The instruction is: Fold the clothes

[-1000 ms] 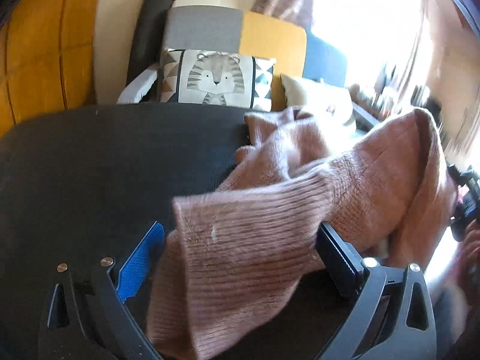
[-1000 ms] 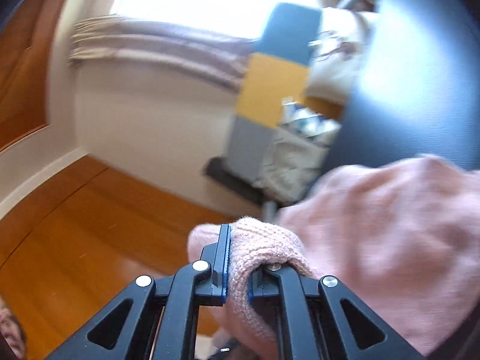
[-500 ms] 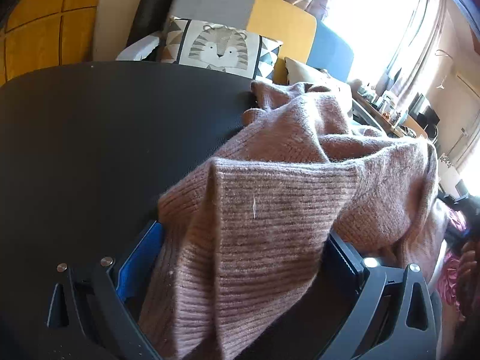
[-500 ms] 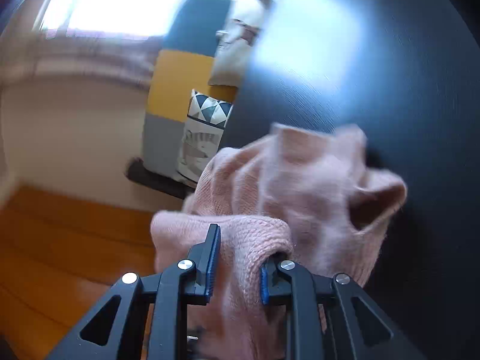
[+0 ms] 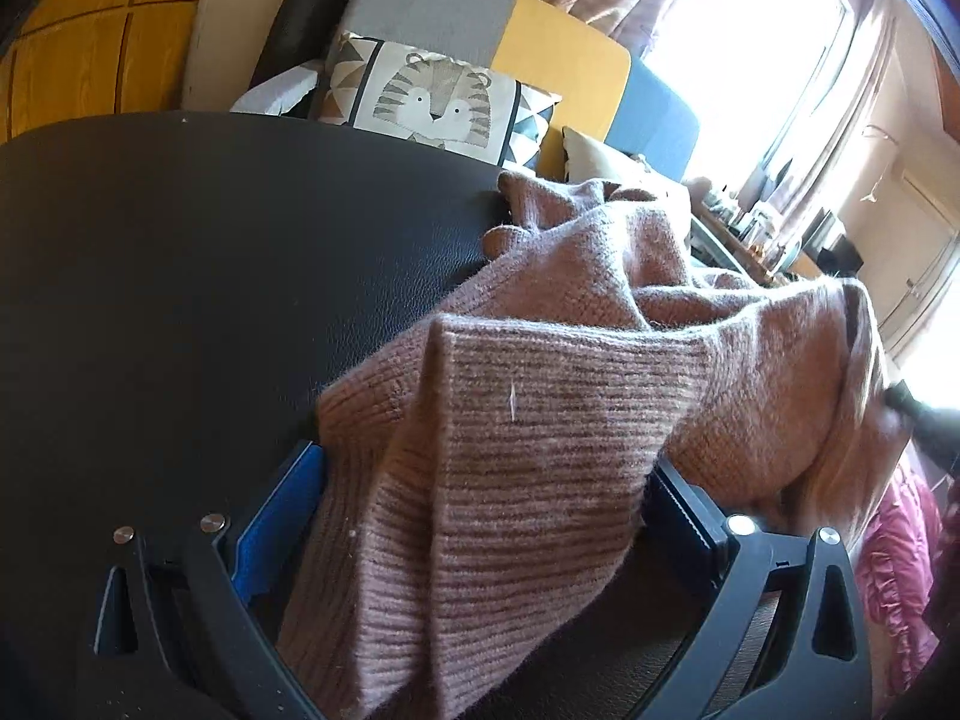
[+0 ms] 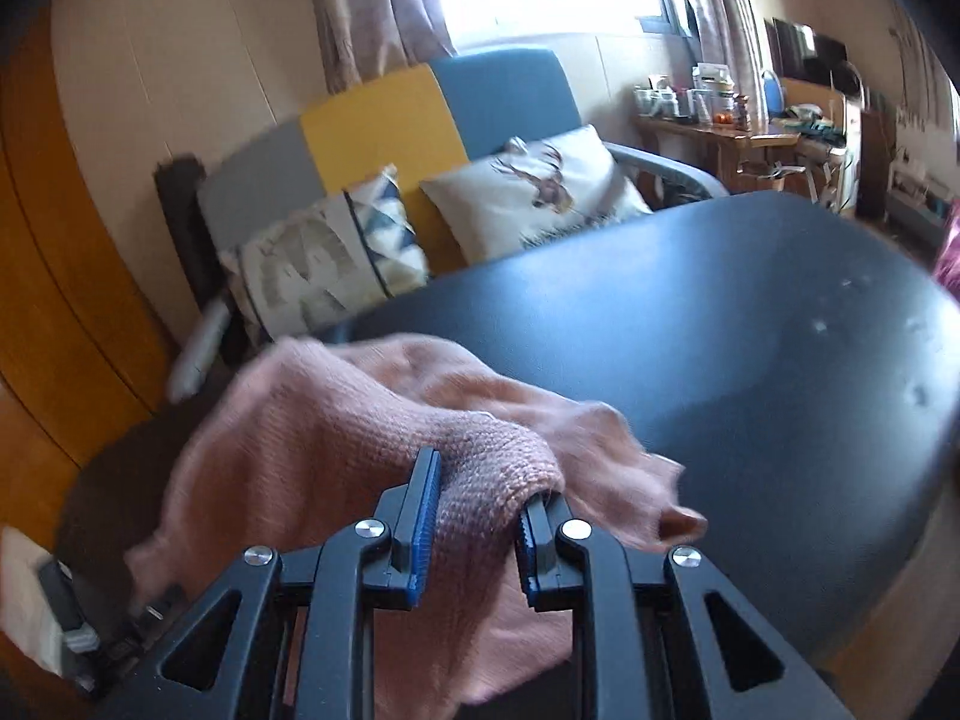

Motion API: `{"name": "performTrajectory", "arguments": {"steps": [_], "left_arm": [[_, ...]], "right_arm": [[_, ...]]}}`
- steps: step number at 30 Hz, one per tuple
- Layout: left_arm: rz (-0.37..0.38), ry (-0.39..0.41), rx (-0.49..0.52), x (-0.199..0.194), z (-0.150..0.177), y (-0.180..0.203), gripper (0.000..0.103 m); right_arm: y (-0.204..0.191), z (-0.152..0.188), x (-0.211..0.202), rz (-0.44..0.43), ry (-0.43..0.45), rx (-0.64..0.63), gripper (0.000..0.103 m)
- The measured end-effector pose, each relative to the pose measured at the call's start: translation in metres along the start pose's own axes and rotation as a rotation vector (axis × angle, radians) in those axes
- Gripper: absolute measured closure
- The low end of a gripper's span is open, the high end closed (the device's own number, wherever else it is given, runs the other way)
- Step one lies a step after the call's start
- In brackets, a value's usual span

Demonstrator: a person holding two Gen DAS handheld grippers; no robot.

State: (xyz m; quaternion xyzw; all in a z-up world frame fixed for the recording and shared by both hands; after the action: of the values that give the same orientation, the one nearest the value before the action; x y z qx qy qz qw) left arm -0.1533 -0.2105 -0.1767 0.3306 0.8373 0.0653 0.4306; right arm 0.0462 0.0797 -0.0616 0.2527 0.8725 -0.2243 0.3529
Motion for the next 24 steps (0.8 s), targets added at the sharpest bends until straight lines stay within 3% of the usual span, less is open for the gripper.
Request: {"name": "performTrajectory", "arguments": {"steps": [2, 3, 5, 7, 9, 10, 12, 13, 16, 21, 24], "left_arm": [[0.013, 0.003, -0.009, 0.0, 0.0, -0.002, 0.002], [0.019, 0.005, -0.013, 0.0, 0.0, -0.003, 0.002], [0.03, 0.008, -0.02, 0.0, -0.001, -0.004, 0.002], [0.041, 0.012, -0.028, 0.0, -0.001, -0.005, 0.002], [0.045, 0.013, -0.03, 0.0, -0.001, -0.006, 0.002], [0.044, 0.013, -0.028, 0.001, -0.002, -0.005, 0.002], [0.042, 0.013, -0.026, 0.001, -0.002, -0.005, 0.001], [0.043, 0.013, -0.025, 0.001, -0.003, -0.004, 0.001], [0.059, 0.018, -0.033, 0.0, -0.003, -0.006, 0.001], [0.1, 0.031, -0.061, -0.002, -0.003, -0.012, 0.001], [0.115, 0.037, -0.069, -0.002, -0.002, -0.014, 0.001]], "right_arm": [[0.0, 0.003, 0.01, 0.011, -0.1, -0.035, 0.076], [-0.004, 0.005, 0.023, 0.013, -0.206, -0.086, 0.075], [-0.01, 0.015, 0.03, 0.068, -0.298, -0.21, 0.075], [-0.009, 0.019, 0.022, 0.1, -0.279, -0.25, 0.075], [-0.011, 0.013, 0.0, 0.205, -0.153, -0.29, 0.074], [-0.019, 0.01, -0.008, 0.201, -0.1, -0.326, 0.074], [-0.047, 0.006, -0.022, 0.065, -0.003, -0.422, 0.071], [-0.06, 0.007, -0.022, -0.038, 0.002, -0.476, 0.069], [-0.118, 0.013, -0.004, -0.276, -0.083, -0.735, 0.062], [-0.201, 0.028, 0.051, -0.337, -0.209, -1.223, 0.062], [-0.217, 0.03, 0.079, -0.378, -0.342, -1.33, 0.062]]}}
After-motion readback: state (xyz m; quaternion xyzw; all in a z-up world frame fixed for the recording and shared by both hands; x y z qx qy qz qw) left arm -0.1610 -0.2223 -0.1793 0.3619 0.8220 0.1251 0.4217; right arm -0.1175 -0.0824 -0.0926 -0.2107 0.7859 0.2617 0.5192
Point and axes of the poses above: each gripper's, at about its wrist camera, not at the fingertips, and x roughly the way its jaws point, y to its right, z to its underside, the point moved 1 cm from there along x, roughly the way its jaws point, and after that the axes turned 3 degrees about -y, right-handed, at the moved point
